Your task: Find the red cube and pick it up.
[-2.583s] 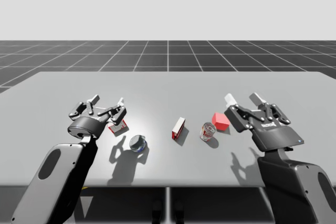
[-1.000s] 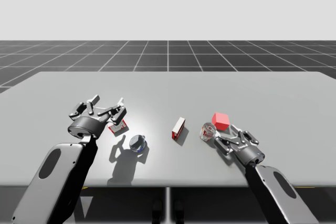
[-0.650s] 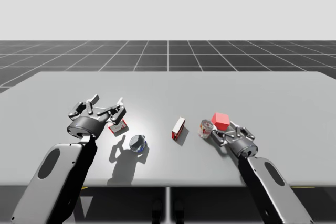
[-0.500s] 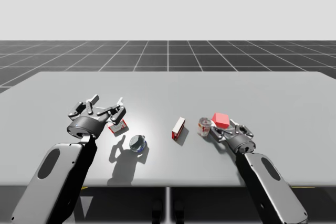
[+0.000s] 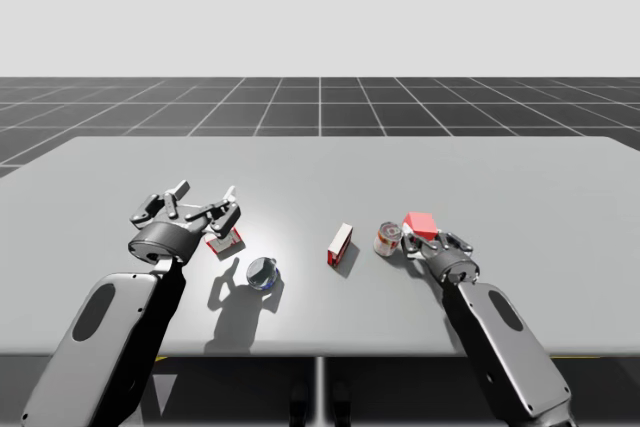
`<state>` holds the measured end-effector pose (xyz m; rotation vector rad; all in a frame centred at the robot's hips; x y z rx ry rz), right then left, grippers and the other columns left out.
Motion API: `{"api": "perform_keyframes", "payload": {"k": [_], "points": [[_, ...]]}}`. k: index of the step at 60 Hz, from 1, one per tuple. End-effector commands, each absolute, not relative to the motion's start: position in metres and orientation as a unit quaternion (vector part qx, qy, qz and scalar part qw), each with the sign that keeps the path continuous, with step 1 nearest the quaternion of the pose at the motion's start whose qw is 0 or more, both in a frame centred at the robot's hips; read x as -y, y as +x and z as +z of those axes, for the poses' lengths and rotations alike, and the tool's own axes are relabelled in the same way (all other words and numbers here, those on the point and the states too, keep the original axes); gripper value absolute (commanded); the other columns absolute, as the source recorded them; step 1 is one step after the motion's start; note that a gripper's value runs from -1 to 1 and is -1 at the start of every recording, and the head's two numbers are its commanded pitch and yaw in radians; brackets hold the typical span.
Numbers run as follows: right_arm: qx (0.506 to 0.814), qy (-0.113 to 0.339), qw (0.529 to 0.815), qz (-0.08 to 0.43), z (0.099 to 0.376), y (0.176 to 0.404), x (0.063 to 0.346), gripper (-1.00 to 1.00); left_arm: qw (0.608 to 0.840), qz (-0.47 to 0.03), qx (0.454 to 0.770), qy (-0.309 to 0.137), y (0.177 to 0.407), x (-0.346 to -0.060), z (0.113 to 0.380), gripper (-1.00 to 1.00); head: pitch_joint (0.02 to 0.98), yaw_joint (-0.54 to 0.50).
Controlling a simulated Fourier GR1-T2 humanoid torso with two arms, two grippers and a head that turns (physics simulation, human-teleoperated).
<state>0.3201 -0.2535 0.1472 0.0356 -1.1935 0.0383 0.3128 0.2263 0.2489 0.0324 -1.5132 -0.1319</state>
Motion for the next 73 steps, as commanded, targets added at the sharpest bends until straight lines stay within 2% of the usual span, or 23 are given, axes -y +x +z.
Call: {"api": "perform_keyframes", "payload": {"k": [1,13,23,30,42,53,60,73], "points": [[0.540,-0.022,0.841,-0.023,0.127,0.312,0.267,1.00,0.725,-0.061,0.686,0.015,0.313,-0.225,0.248,-1.00,0.658,-0.40],[0.541,-0.024,0.840,-0.025,0.125,0.311,0.270,1.00,0.726,-0.063,0.685,0.016,0.312,-0.224,0.247,-1.00,0.477,-0.42],[0.548,-0.029,0.836,-0.021,0.126,0.311,0.271,1.00,0.726,-0.062,0.685,0.015,0.312,-0.224,0.247,-1.00,0.412,-0.43],[0.571,-0.032,0.820,-0.017,0.143,0.311,0.271,1.00,0.725,-0.060,0.686,0.014,0.312,-0.225,0.248,-1.00,0.401,-0.43],[0.624,-0.039,0.781,-0.015,0.190,0.311,0.270,1.00,0.724,-0.060,0.687,0.013,0.313,-0.225,0.248,-1.00,0.401,-0.44],[0.693,-0.069,0.718,-0.008,0.235,0.310,0.255,1.00,0.724,-0.059,0.687,0.014,0.313,-0.226,0.248,-1.00,0.401,-0.44],[0.719,-0.073,0.691,-0.005,0.258,0.307,0.249,1.00,0.724,-0.058,0.687,0.014,0.313,-0.226,0.248,-1.00,0.404,-0.44],[0.783,-0.085,0.616,0.014,0.316,0.293,0.235,1.00,0.724,-0.057,0.687,0.015,0.312,-0.226,0.248,-1.00,0.407,-0.45]]}}
